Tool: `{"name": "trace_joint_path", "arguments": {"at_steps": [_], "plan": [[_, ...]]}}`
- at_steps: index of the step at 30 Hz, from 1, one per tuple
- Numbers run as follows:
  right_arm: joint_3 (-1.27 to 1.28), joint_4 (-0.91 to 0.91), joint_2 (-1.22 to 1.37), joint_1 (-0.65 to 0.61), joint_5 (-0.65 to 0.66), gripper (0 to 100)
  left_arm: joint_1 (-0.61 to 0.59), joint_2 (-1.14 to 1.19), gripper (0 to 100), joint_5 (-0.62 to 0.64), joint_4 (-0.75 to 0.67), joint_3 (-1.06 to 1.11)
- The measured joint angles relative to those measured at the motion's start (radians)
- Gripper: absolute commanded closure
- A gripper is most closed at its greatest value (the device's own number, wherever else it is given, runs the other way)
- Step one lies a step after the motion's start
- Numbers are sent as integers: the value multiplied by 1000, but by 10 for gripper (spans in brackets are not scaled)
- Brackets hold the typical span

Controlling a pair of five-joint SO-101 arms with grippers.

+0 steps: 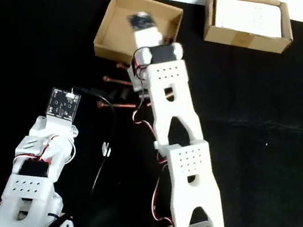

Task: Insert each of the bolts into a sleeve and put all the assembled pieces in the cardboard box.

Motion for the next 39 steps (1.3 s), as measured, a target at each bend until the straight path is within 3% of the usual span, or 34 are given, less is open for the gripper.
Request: {"name": "trace_joint_path", "arguments": {"at_steps": [2, 5, 12, 20, 31, 39], "plan": [[-2, 31, 2, 0, -9, 813, 0, 0, 987, 0, 0, 0], [-2, 51, 2, 0, -127, 755, 0, 0, 987, 0, 0, 0], [-2, 54, 2, -68, -554, 752, 0, 0, 987, 0, 0, 0], [-15, 52, 57, -89, -875, 752, 0, 0, 987, 0, 0, 0], [-17, 20, 163, -43, -977, 752, 0, 0, 987, 0, 0, 0], [-25, 6, 167, -40, -984, 752, 0, 0, 987, 0, 0, 0]]}}
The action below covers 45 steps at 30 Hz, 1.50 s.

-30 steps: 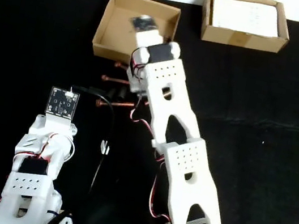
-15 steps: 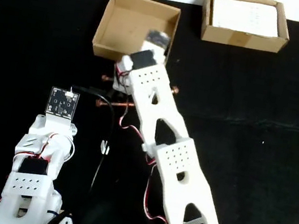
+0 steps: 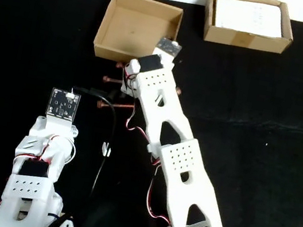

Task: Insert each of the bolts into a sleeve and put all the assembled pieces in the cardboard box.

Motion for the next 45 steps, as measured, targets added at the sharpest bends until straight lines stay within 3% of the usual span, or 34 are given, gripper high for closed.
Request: {"name": "trace_joint_path", "arguments": {"at_steps": [10, 21, 29, 45], "plan": [[-126, 32, -32, 0, 0, 753, 0, 0, 987, 0, 0, 0], [-146, -89, 61, 6, -46, 754, 0, 0, 987, 0, 0, 0], [-166, -86, 126, 38, -46, 927, 0, 0, 987, 0, 0, 0], [-187, 31, 129, 69, -26, 933, 0, 0, 986, 0, 0, 0]]}}
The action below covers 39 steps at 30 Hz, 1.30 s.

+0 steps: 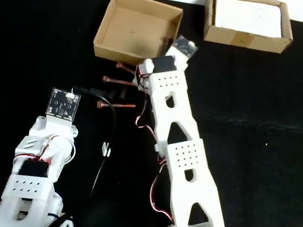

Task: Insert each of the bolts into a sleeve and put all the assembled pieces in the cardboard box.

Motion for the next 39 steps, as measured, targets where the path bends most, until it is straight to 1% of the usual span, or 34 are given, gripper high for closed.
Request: {"name": "trace_joint_path", "arguments": {"at_steps": [7, 10, 18, 23, 27, 33, 39], "plan": [[-132, 74, 2, -5, 221, 937, 0, 0, 986, 0, 0, 0], [-170, 89, -41, -5, 295, 993, 0, 0, 986, 0, 0, 0], [-178, 91, -242, -5, 319, 991, 0, 0, 986, 0, 0, 0], [-180, 91, -367, -5, 393, 992, 0, -3, 986, 0, 35, 0], [-176, 92, -462, -5, 411, 992, 0, -3, 986, 0, 37, 0], [58, 92, -666, -5, 428, 992, 0, -3, 986, 0, 37, 0], [491, 92, -1026, -43, 623, 992, 0, -3, 986, 0, 37, 0]]}}
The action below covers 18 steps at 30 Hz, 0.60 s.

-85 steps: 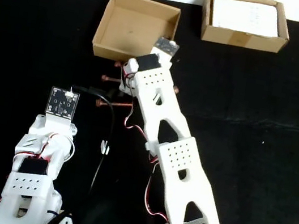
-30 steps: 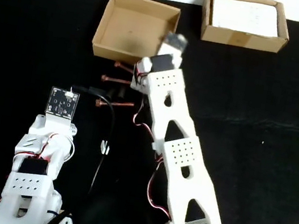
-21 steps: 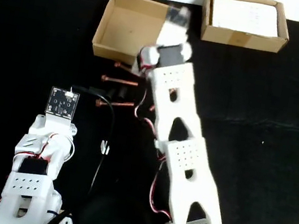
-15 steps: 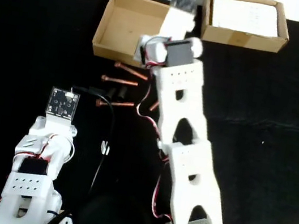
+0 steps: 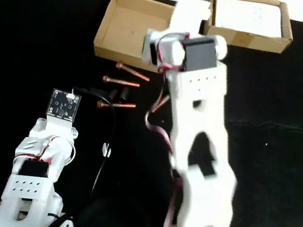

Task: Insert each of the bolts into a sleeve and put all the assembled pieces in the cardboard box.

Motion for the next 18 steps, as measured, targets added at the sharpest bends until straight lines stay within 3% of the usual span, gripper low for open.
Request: {"name": "trace_joint_path", "arguments": {"at_steps": [6, 10, 14, 18], "plan": [[589, -2, -446, 23, 126, 992, 0, 0, 960, 0, 28, -9], [964, -68, -663, 158, 146, 992, 15, 0, 938, 14, 196, -158], [1318, -278, -770, 308, 149, 992, 132, 2, 938, 74, 443, -434], [1691, -559, -832, 345, 150, 992, 345, 104, 911, 84, 560, -674]]}}
